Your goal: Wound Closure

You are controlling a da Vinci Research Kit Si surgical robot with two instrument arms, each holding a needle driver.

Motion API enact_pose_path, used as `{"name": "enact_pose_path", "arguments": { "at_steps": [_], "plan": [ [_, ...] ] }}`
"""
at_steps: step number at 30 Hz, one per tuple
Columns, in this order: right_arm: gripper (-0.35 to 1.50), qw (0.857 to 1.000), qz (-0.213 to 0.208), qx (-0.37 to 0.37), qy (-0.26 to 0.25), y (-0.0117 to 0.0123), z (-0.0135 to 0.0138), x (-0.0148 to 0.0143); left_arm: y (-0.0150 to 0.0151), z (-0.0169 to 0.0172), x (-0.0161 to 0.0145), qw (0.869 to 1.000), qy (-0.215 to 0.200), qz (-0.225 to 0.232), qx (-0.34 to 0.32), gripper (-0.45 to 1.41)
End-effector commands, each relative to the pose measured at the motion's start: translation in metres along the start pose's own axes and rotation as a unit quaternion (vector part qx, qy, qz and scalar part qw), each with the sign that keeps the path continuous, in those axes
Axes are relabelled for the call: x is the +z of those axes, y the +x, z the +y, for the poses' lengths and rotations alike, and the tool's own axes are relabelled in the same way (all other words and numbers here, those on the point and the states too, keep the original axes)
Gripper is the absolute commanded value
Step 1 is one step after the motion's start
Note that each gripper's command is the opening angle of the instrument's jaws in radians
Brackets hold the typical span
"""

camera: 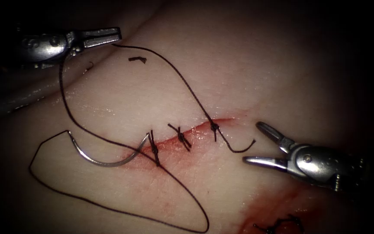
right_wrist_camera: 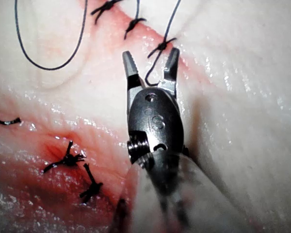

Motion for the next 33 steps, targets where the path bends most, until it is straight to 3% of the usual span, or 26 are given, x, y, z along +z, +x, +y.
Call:
{"name": "enact_pose_path", "arguments": {
  "at_steps": [1, 7, 14, 33],
  "plan": [
    [1.2, 1.0, 0.0, 0.001, 0.0, 0.0001, -0.0002, 0.0012, -0.0005, 0.0003, 0.0006, 1.0, -0.001, 0.001, 0.001, -0.45],
    [1.2, 0.999, -0.037, 0.007, -0.02, 0.0013, 0.0005, 0.0032, 0.0032, 0.0014, 0.0012, 1.0, -0.005, 0.011, 0.014, -0.45],
    [1.25, 0.996, -0.085, -0.013, -0.031, -0.0001, 0.0004, 0.0083, 0.0073, 0.0031, 0.003, 0.999, -0.016, 0.032, 0.018, -0.45],
    [1.16, 0.991, -0.112, -0.061, -0.047, -0.0014, 0.0014, 0.014, 0.009, 0.0047, 0.0045, 0.998, -0.023, 0.05, 0.022, -0.45]
  ]
}}
